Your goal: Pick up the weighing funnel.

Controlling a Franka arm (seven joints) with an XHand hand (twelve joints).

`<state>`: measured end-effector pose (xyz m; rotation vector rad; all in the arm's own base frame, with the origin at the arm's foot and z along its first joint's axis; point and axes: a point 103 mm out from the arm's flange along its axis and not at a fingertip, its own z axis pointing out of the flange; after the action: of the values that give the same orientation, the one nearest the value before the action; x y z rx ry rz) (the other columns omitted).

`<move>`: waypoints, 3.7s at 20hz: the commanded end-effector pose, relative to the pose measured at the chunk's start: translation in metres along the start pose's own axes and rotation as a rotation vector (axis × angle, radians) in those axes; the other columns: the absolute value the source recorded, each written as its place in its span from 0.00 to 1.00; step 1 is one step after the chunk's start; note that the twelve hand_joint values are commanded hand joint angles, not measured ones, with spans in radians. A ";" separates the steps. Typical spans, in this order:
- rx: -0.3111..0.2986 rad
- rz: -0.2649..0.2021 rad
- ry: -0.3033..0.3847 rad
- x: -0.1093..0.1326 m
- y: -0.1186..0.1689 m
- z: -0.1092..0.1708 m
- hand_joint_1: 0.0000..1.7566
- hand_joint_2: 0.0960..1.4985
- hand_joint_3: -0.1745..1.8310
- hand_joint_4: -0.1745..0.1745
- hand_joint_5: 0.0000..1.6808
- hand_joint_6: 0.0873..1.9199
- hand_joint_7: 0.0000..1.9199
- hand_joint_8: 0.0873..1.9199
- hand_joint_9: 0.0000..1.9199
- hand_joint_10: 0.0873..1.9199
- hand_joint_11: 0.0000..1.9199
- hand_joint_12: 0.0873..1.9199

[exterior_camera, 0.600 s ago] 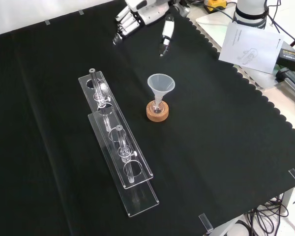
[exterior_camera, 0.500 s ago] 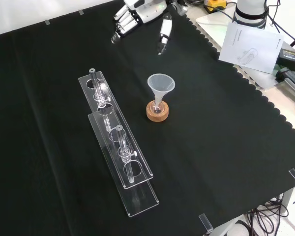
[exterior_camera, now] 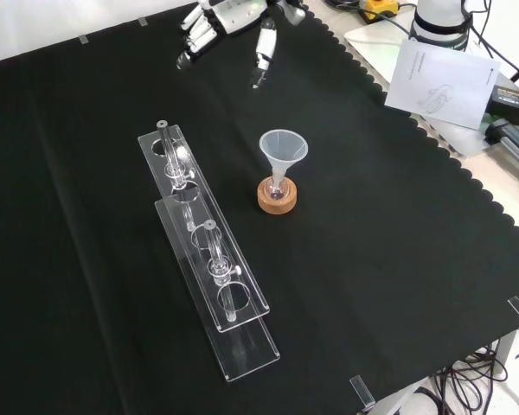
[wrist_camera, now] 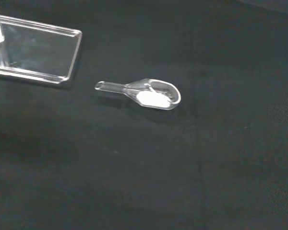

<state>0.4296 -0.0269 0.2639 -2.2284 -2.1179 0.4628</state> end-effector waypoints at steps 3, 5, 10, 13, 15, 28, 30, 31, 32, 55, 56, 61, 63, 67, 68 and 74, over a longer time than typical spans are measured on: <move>0.060 0.037 0.024 -0.049 0.058 0.058 0.40 0.50 0.15 0.39 0.31 0.00 0.22 0.33 0.34 0.26 0.22 0.67; 0.082 0.023 0.030 -0.049 0.074 0.072 0.42 0.50 0.16 0.40 0.32 0.00 0.23 0.33 0.35 0.26 0.22 0.67; 0.127 -0.033 0.042 -0.053 0.111 0.100 0.44 0.49 0.16 0.40 0.33 0.00 0.23 0.33 0.36 0.25 0.23 0.67; 0.160 -0.065 0.048 -0.053 0.131 0.118 0.46 0.49 0.16 0.41 0.32 0.00 0.24 0.32 0.36 0.25 0.23 0.67; 0.174 -0.082 0.048 -0.051 0.142 0.128 0.46 0.49 0.16 0.41 0.32 0.00 0.24 0.32 0.36 0.25 0.23 0.66; 0.234 -0.155 0.014 -0.039 0.157 0.158 0.47 0.43 0.25 0.42 0.33 0.02 0.26 0.31 0.39 0.22 0.24 0.66; 0.237 -0.162 0.010 -0.035 0.156 0.160 0.47 0.41 0.27 0.43 0.33 0.02 0.26 0.31 0.39 0.22 0.24 0.65; 0.238 -0.168 0.007 -0.033 0.156 0.160 0.47 0.40 0.28 0.43 0.33 0.02 0.26 0.31 0.39 0.22 0.24 0.65; 0.240 -0.172 0.005 -0.032 0.156 0.160 0.47 0.40 0.29 0.43 0.33 0.02 0.26 0.31 0.39 0.22 0.24 0.66; 0.211 -0.142 0.006 -0.029 0.166 0.173 0.50 0.40 0.36 0.58 0.44 0.30 0.30 0.30 0.42 0.21 0.26 0.65; 0.211 -0.143 0.011 -0.029 0.167 0.173 0.50 0.40 0.36 0.58 0.45 0.30 0.31 0.30 0.42 0.21 0.26 0.65; 0.207 -0.147 0.016 -0.029 0.169 0.174 0.50 0.40 0.36 0.57 0.45 0.31 0.31 0.30 0.43 0.21 0.27 0.65; 0.210 -0.153 0.015 -0.027 0.170 0.175 0.50 0.40 0.36 0.56 0.44 0.31 0.31 0.30 0.43 0.21 0.27 0.65; 0.215 -0.162 0.019 -0.027 0.171 0.177 0.50 0.40 0.37 0.54 0.42 0.33 0.32 0.30 0.43 0.21 0.27 0.64; 0.214 -0.163 0.021 -0.026 0.172 0.177 0.50 0.40 0.37 0.54 0.42 0.33 0.32 0.30 0.43 0.21 0.27 0.64; 0.212 -0.165 0.032 -0.027 0.172 0.176 0.50 0.40 0.37 0.53 0.41 0.33 0.32 0.30 0.43 0.20 0.27 0.64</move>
<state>0.5543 -0.0977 0.0615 -1.9209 -2.1040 0.6120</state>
